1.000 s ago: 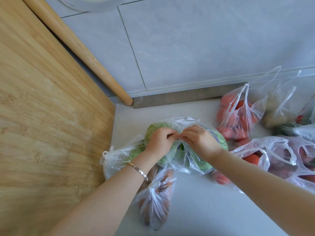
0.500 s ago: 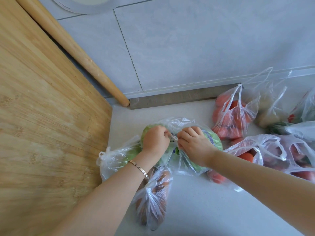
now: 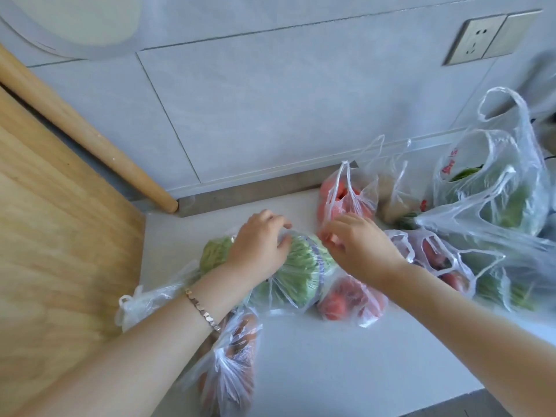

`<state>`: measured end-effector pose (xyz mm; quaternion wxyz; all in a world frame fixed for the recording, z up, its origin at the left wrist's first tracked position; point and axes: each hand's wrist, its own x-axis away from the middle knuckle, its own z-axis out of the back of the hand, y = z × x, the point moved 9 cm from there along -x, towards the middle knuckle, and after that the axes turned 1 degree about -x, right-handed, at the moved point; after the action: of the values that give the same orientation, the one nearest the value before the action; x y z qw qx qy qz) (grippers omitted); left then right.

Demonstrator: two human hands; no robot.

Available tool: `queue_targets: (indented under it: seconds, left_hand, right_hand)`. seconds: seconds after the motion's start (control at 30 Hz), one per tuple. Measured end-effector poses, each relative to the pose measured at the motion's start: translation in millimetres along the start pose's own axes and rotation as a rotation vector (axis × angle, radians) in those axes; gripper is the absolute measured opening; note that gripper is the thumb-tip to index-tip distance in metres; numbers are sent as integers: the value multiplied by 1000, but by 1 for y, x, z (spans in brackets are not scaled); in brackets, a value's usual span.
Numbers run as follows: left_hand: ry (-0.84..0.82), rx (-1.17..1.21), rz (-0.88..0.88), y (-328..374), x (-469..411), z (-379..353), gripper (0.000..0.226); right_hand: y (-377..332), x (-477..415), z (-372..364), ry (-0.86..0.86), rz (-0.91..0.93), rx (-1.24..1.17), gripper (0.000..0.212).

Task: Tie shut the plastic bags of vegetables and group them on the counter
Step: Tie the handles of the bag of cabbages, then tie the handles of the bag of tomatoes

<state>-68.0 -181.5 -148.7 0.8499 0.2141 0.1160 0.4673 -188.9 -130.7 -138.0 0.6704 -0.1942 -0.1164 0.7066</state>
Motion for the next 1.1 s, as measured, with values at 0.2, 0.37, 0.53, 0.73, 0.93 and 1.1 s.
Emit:
queue_targets:
  seconds: [0.2, 0.37, 0.53, 0.73, 0.93, 1.1]
  left_hand:
    - [-366, -232, -14, 79, 11, -74, 83]
    - [-281, -222, -71, 102, 4, -104, 22]
    - [-128, 262, 228, 93, -13, -97, 42]
    - [9, 419, 272, 112, -11, -89, 37]
    - [61, 300, 301, 118, 14, -83, 44]
    - [437, 270, 477, 92, 44, -47, 37]
  right_hand:
    - [80, 48, 51, -3, -370, 93, 42]
    - [127, 80, 18, -303, -508, 237, 53]
    - [171, 77, 5, -439, -445, 373, 34]
    - [167, 53, 11, -374, -66, 324, 57]
    - [134, 34, -8, -376, 38, 345, 40]
    - [92, 31, 18, -277, 175, -113, 40]
